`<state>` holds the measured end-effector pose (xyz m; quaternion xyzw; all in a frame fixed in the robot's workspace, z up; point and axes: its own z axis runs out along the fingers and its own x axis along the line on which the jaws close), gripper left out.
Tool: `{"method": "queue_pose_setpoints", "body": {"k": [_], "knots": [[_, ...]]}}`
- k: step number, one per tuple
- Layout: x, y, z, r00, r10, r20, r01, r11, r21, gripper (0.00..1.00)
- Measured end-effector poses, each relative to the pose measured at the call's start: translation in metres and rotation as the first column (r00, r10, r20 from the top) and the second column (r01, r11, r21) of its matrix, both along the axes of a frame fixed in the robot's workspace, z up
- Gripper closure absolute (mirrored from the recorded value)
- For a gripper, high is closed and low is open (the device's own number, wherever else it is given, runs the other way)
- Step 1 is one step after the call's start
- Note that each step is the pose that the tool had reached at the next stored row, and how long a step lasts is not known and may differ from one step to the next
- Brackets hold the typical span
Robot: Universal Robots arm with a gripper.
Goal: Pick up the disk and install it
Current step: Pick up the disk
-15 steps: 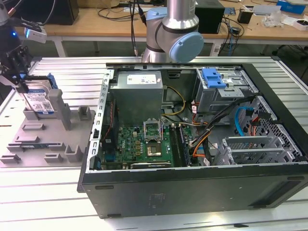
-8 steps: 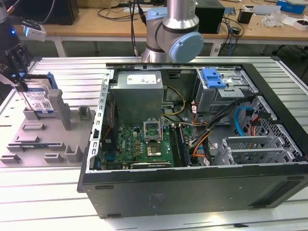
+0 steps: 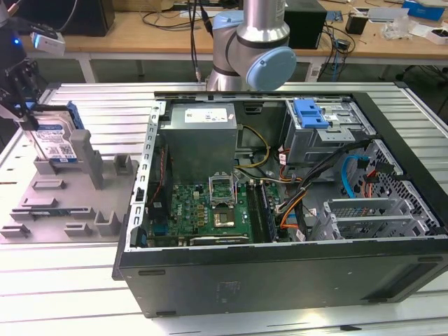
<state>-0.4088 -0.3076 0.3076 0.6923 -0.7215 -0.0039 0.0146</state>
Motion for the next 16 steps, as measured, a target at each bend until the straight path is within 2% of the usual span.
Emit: {"method": "queue_pose_setpoints", "body": {"k": [4,10,16], "knots": [[0.0,0.0,0.0087,1.0,0.0,0.0,0.0,1.0,0.0,0.63],[0.0,0.0,0.0148,1.0,0.0,0.0,0.0,1.0,0.0,0.63],[0.0,0.0,0.0244,1.0,0.0,-0.0001,0.0,1.0,0.0001,0.63]]}}
